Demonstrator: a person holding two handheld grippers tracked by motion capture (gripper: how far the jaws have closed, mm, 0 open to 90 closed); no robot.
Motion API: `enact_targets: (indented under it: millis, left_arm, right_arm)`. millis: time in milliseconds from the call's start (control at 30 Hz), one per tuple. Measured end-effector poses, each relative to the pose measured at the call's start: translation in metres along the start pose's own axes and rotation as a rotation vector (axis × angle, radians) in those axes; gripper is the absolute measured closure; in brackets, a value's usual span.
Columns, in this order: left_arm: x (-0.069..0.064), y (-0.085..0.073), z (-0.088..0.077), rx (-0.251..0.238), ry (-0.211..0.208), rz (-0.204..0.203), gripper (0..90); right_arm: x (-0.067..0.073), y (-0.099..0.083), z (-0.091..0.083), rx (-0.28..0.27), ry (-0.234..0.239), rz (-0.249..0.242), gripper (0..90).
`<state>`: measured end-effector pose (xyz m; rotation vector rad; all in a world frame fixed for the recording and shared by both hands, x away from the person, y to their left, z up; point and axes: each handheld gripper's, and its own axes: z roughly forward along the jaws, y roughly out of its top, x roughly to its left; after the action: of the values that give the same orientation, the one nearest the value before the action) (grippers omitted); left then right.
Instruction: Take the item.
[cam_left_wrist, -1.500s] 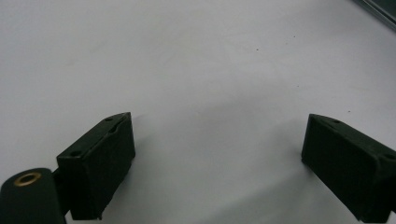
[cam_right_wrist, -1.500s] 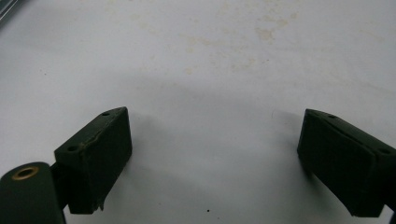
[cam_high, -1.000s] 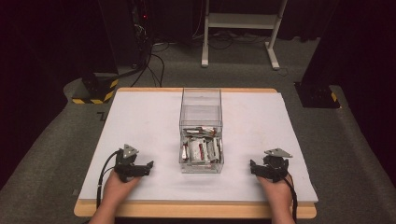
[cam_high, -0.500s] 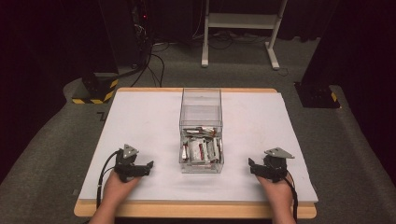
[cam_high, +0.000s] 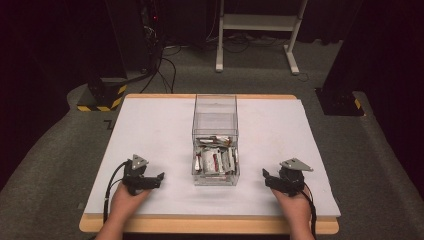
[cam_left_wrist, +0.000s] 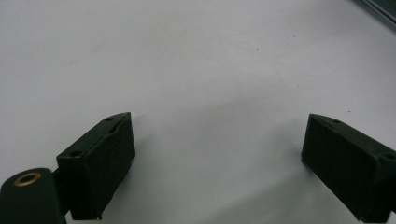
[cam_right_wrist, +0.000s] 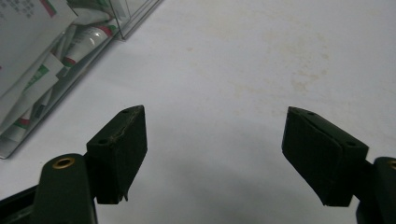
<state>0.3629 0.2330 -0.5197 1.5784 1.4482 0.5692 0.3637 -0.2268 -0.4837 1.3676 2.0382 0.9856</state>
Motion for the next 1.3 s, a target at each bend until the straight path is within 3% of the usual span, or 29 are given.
enact_targets:
  millis: [667, 1300]
  left_arm:
    - [0.000, 0.000, 0.000, 0.001, 0.000, 0.000, 9.6]
    - [-0.001, 0.000, 0.001, -0.010, -0.001, -0.018, 9.7]
  right_arm:
    - [0.017, 0.006, -0.007, -0.022, 0.039, -0.003, 26.9]
    - [0.021, 0.013, -0.016, -0.076, 0.056, 0.010, 28.1]
